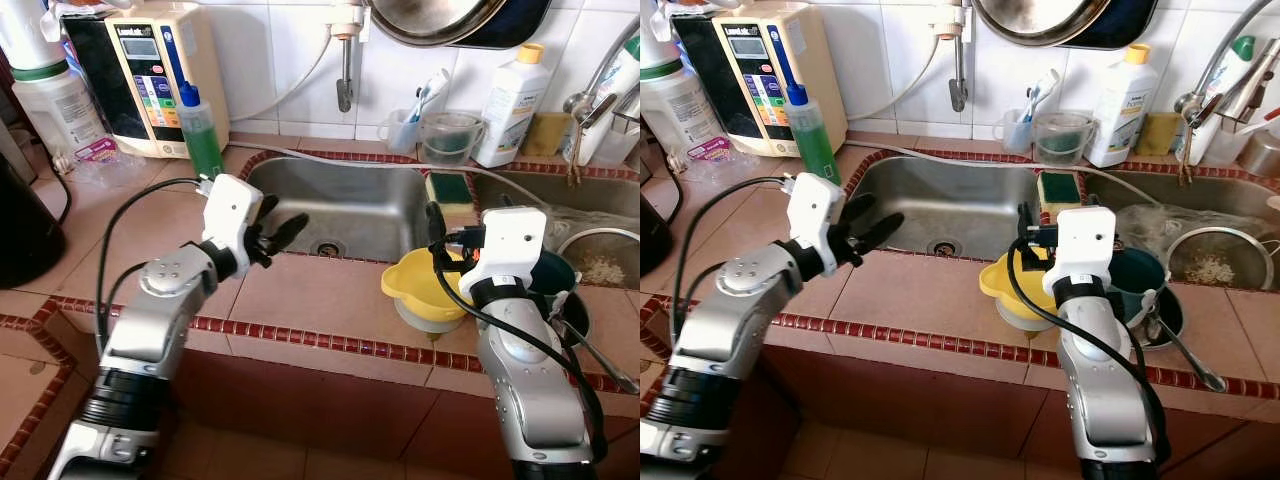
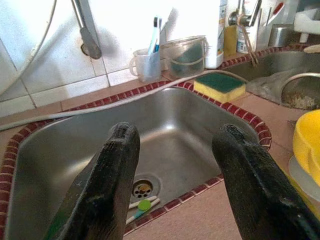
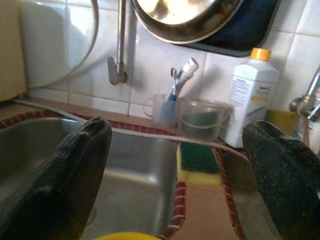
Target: Kitchen organization
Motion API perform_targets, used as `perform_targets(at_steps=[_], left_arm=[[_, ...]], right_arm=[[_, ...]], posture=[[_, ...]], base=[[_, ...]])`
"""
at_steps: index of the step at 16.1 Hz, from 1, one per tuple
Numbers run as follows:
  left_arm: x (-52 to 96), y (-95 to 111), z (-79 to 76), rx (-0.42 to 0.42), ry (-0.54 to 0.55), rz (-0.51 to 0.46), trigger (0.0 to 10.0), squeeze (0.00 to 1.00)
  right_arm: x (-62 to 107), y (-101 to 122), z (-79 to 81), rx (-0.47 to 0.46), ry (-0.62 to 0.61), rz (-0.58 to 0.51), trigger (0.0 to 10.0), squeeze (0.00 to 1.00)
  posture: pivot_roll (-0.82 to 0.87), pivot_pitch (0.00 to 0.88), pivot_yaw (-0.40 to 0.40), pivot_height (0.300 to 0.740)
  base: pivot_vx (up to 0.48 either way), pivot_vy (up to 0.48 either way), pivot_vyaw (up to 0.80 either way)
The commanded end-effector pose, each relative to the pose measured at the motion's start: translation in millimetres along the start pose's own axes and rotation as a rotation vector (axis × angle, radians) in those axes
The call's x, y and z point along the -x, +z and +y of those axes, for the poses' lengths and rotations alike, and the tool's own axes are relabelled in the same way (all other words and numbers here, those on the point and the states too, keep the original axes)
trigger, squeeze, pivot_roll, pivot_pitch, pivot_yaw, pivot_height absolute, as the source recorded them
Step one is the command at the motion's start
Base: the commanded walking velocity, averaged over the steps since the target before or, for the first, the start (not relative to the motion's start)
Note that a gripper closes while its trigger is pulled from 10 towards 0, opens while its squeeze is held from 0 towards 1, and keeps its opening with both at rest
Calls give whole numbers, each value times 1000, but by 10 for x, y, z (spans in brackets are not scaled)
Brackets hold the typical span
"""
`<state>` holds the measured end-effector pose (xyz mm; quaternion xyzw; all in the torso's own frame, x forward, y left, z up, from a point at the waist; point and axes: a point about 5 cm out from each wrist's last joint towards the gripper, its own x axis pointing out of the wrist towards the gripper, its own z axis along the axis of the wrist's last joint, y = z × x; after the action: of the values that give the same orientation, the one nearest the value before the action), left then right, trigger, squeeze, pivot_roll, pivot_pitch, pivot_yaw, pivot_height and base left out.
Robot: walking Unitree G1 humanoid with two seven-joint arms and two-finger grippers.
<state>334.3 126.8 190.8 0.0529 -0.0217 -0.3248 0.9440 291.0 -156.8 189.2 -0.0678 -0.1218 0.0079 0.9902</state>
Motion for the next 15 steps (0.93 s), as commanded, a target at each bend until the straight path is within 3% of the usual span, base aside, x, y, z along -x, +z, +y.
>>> perform_targets(at_steps=[1,6,8,12,15], left_arm=[[-5,48,7,-1,18,-25,10000,0],[32,5,3,-3,21,-5,10000,0],[86,-29,-17,-58,-17,18,10000,0],[118,-73,-155,-85,-78,41,10000,0],[124,-70,-204,-80,-93,39,10000,0]], right_arm=[[19,72,63,-37,63,-30,10000,0],[-6,3,105,-30,117,25,10000,0],[14,-53,163,-33,157,51,10000,0],[60,-170,261,-138,226,130,10000,0],[85,-268,186,-156,200,181,10000,0]], posture=[[-204,18,51,740],[-192,7,38,740],[-185,5,31,740],[-172,6,24,740],[-170,11,23,740]], base=[[0,0,0],[0,0,0],[0,0,0],[0,0,0],[0,0,0]])
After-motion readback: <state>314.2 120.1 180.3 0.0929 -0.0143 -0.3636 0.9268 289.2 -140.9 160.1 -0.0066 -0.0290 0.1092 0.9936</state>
